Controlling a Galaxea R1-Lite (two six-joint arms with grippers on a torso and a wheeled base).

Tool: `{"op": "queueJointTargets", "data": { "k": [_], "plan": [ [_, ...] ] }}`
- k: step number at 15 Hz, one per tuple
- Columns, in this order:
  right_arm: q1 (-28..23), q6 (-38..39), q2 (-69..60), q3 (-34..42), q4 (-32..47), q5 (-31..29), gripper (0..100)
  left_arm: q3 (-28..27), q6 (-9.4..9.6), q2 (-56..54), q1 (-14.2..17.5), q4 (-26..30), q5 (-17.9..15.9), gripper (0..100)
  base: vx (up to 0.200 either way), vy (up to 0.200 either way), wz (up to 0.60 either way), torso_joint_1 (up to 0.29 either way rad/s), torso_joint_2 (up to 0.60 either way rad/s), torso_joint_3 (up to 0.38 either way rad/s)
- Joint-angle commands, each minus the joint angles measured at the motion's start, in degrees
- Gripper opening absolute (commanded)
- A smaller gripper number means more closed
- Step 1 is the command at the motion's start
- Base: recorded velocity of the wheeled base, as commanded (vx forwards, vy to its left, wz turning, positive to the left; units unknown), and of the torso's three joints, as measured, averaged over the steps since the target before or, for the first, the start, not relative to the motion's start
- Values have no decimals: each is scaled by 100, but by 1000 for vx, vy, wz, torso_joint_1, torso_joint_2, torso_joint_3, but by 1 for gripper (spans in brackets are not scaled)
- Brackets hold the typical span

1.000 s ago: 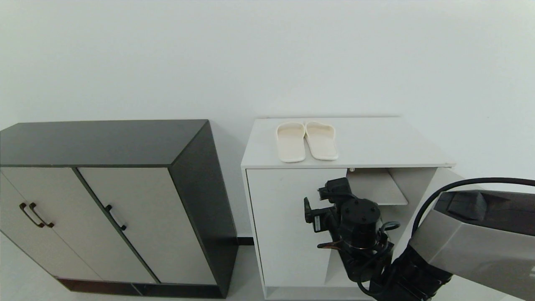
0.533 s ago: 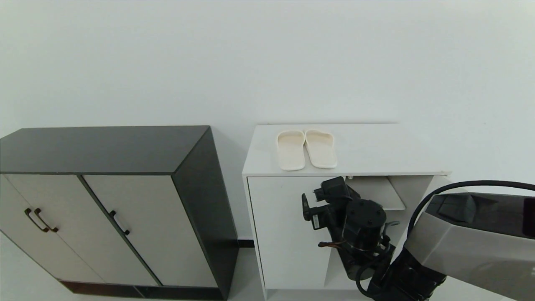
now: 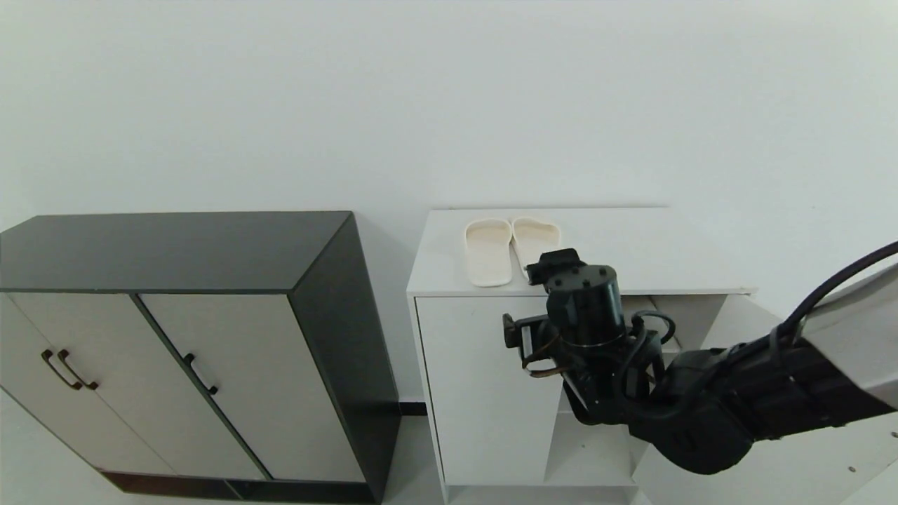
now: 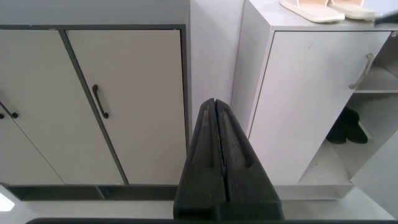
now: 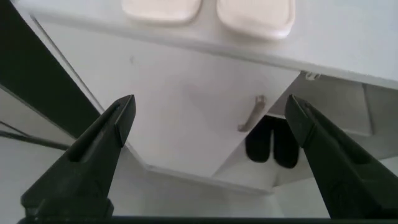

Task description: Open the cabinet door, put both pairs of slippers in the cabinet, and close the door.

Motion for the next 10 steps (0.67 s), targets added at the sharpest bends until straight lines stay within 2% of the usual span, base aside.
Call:
{"op": "queueJointTargets", "data": {
  "k": [1, 6, 10],
  "plan": [
    [44, 309, -356, -535, 417, 2, 100, 0, 1, 9, 1, -2, 4, 0, 0, 0, 0, 0, 0, 0],
    [79, 318, -347, -500, 417, -51, 100, 0, 19, 9, 1, -2, -5, 0, 0, 0, 0, 0, 0, 0],
    [79, 318, -320, -491, 321, -51, 100, 0, 27, 9, 1, -2, -22, 0, 200, 0, 0, -2, -1, 4]
  ]
}}
